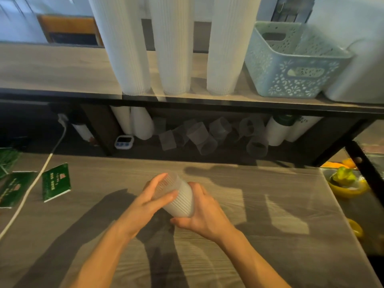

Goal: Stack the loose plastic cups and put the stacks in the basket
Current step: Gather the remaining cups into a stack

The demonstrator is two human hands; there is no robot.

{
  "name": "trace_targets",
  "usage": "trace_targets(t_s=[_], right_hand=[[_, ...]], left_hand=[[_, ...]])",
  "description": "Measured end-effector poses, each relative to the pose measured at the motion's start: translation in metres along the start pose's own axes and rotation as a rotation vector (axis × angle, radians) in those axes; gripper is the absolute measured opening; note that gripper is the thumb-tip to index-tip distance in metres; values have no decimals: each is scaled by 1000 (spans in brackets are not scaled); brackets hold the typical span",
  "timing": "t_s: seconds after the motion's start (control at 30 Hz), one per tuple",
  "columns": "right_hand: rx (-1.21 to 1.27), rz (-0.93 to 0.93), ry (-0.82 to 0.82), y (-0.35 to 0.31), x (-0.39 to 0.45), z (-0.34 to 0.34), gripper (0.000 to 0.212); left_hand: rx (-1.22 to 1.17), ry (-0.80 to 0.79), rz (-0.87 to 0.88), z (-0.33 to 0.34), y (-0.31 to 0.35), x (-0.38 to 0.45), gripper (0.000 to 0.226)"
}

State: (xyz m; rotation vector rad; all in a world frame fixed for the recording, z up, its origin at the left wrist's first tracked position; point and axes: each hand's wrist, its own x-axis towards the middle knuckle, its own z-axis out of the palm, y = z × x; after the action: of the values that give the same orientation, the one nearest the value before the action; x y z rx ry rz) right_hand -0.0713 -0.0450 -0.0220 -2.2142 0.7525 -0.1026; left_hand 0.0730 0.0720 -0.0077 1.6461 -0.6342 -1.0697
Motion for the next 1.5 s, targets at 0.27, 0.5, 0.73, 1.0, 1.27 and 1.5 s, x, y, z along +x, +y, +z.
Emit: trace_targets(t_s=[0.27,0.5,0.73,1.0,1.27,1.5], right_hand=[[-37,7,-9,19,-7,-1,88],[13,103,72,26,6,-14,88],[37,181,118,37,13,-26,86],[51,218,187,41,15,-33,84],[38,237,149,41,23,-26,82],[44,224,105,41,25,-14,90]], left_hand=[[65,27,-37,30,-18,9,103],[304,354,74,8,5,85,60],[1003,369,11,-15,39,183,53],[1265,237,-58,-15,28,239,82],[1186,176,-199,-11,25,226,75],[931,259,-239,-31,21,194,72]])
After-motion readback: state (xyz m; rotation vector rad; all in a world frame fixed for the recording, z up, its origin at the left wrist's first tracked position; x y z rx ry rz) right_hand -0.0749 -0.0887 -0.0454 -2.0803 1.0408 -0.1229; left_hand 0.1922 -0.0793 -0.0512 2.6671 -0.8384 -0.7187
